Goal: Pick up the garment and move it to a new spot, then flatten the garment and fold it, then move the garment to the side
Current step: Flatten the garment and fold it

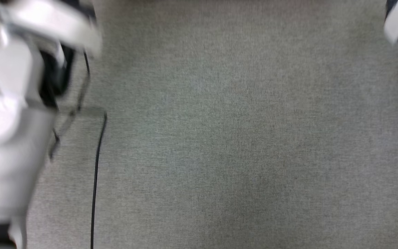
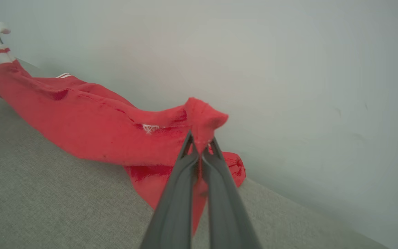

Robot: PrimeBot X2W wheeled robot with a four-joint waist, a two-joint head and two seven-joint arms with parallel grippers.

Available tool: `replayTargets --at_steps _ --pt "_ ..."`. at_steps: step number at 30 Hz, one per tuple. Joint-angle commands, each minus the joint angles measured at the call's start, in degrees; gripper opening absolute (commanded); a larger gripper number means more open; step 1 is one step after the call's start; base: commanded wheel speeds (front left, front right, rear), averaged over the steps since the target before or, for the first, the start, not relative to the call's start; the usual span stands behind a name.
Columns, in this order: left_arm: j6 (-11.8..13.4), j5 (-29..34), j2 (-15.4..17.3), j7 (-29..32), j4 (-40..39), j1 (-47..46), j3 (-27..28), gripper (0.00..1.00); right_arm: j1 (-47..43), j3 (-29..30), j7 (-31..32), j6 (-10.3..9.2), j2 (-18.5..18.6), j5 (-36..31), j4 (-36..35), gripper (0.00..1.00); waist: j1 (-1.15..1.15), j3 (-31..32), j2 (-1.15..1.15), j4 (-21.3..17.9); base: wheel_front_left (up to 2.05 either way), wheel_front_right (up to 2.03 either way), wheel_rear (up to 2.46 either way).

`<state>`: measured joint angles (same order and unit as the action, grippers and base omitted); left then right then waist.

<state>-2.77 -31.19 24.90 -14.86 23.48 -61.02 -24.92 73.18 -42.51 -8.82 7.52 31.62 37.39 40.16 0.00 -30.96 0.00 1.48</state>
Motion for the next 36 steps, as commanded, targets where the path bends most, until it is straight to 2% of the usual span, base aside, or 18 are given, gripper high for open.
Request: replayTargets --at_steps 1,7,12,20,29,36 --pt "1.3 -0.7 0.5 -0.3 -2.5 5.0 0.5 0.00 -3.2 -0.6 -0.7 -0.08 1.0 1.1 -1.2 0.00 0.00 2.2 0.00 0.4 0.00 0.00 0.00" --pt "5.3 -2.5 1.1 -0.4 -10.2 22.0 0.8 0.00 -14.7 -2.6 -0.6 -0.07 4.0 4.0 -5.1 0.00 0.00 7.7 0.00 0.6 0.00 0.00 0.00" --pt "7.7 -4.9 1.7 -0.2 -13.6 34.1 1.1 0.00 -23.7 -3.3 -0.1 -0.07 5.7 5.4 -7.1 0.00 0.00 12.9 0.00 0.8 0.00 0.00 0.00" --pt "10.2 -8.8 2.6 1.6 -17.8 50.4 0.1 0.00 -36.5 -4.3 0.2 -0.08 7.4 6.7 -9.6 0.00 0.00 21.2 0.00 1.1 0.00 0.00 0.00" --pt "10.2 -14.8 3.8 5.0 -21.2 66.7 -1.8 0.00 -52.0 -2.6 2.1 -0.08 10.6 9.3 -15.1 0.00 0.00 28.1 0.00 0.9 0.00 0.00 0.00" --pt "10.3 -18.3 6.0 9.7 -24.2 75.4 -3.8 0.00 -63.8 0.5 5.0 -0.08 12.9 10.6 -20.2 0.00 0.00 31.5 0.00 0.8 0.00 0.00 0.00"
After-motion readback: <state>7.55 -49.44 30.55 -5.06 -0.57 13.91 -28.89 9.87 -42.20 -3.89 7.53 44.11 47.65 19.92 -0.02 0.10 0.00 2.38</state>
